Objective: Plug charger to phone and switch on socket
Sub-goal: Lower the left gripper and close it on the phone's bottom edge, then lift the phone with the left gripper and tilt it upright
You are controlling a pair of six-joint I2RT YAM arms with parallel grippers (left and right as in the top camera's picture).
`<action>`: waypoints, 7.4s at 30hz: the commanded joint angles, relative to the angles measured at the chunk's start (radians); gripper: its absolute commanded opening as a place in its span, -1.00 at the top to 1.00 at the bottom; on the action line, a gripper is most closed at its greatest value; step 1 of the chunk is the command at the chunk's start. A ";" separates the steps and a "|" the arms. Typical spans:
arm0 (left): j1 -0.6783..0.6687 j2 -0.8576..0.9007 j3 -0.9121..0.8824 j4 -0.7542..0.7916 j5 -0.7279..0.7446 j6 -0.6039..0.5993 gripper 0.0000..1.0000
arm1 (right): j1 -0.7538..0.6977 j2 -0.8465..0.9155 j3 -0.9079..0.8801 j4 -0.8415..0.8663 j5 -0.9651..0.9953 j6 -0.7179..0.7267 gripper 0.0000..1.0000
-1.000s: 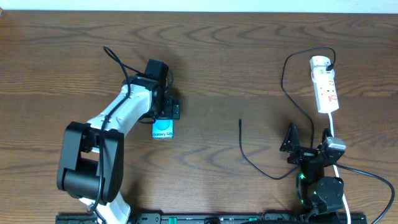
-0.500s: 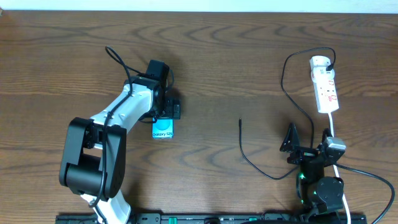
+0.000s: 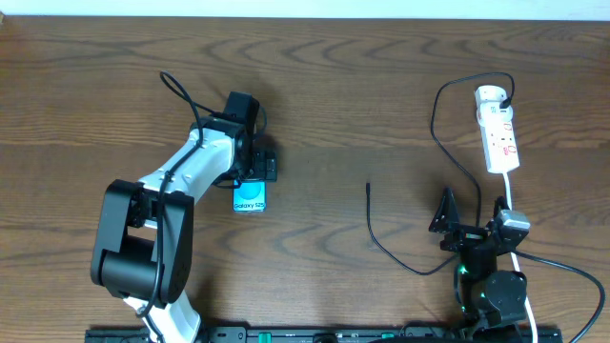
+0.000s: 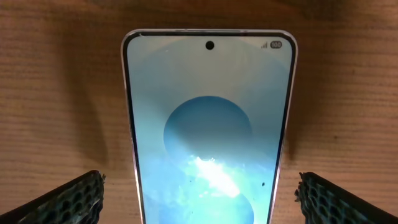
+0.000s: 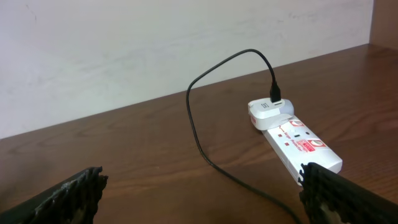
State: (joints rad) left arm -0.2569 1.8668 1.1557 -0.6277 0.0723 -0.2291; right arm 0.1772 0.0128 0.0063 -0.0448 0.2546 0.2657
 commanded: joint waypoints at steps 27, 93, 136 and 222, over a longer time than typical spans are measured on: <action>0.002 0.009 -0.052 0.043 -0.006 0.014 -0.98 | -0.013 -0.004 -0.001 -0.004 0.001 -0.016 -0.98; 0.002 0.009 -0.072 0.031 -0.025 0.037 -0.02 | -0.013 -0.004 -0.001 -0.004 0.001 -0.016 -0.99; 0.002 -0.091 -0.010 0.026 -0.002 0.037 0.86 | -0.013 -0.004 -0.001 -0.004 0.001 -0.016 -0.98; 0.293 -0.444 0.073 -0.098 0.624 -0.933 0.85 | -0.013 -0.004 -0.001 -0.004 0.001 -0.016 -0.98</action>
State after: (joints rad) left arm 0.0322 1.4380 1.1957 -0.6792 0.8608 -1.3720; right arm 0.1772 0.0128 0.0063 -0.0444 0.2546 0.2653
